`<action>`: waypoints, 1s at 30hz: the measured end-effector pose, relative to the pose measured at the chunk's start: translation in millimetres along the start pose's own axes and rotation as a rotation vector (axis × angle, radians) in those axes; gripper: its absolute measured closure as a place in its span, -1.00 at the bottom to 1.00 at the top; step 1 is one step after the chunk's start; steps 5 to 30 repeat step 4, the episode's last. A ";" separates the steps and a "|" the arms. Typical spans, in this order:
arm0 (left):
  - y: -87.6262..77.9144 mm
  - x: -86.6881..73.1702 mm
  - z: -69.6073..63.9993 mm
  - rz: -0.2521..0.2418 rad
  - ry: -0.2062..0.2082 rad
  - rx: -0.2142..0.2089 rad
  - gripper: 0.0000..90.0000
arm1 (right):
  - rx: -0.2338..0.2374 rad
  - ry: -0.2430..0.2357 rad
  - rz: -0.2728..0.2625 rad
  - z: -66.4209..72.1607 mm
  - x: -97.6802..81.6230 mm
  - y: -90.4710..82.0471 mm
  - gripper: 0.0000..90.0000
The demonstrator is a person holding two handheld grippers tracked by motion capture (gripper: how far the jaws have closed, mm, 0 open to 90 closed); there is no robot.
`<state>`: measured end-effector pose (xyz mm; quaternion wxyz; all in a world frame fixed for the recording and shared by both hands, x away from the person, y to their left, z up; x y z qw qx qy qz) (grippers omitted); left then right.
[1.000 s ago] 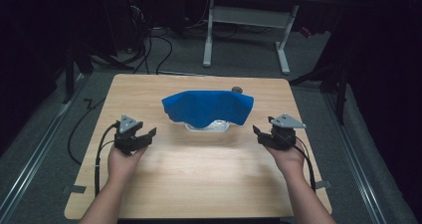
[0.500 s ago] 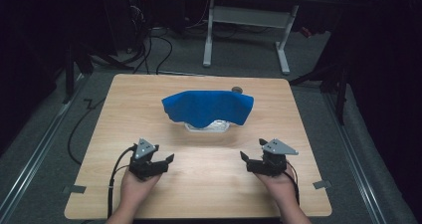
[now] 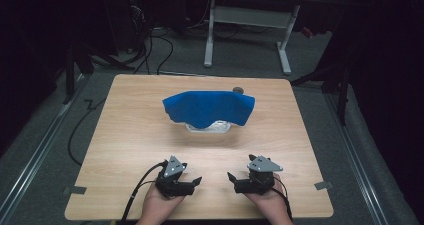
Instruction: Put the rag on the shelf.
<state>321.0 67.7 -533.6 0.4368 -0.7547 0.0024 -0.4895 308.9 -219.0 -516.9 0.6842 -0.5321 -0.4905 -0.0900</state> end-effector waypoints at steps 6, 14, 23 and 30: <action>-2.9 -0.9 6.7 -0.010 -0.028 0.010 -0.41 | 0.007 0.011 -0.003 -1.9 -0.9 -0.3 -0.95; -2.9 -0.9 6.7 -0.010 -0.028 0.010 -0.41 | 0.007 0.011 -0.003 -1.9 -0.9 -0.3 -0.95; -2.9 -0.9 6.7 -0.010 -0.028 0.010 -0.41 | 0.007 0.011 -0.003 -1.9 -0.9 -0.3 -0.95; -2.9 -0.9 6.7 -0.010 -0.028 0.010 -0.41 | 0.007 0.011 -0.003 -1.9 -0.9 -0.3 -0.95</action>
Point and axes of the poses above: each handheld gripper's, and its own axes: y roughly forward along the jaws, x roughly out of its top, z roughly to its left, the point moved 1 cm from there along y, roughly forward along the jaws, and after that the axes turned 6 degrees about z, right-handed, at the moved point
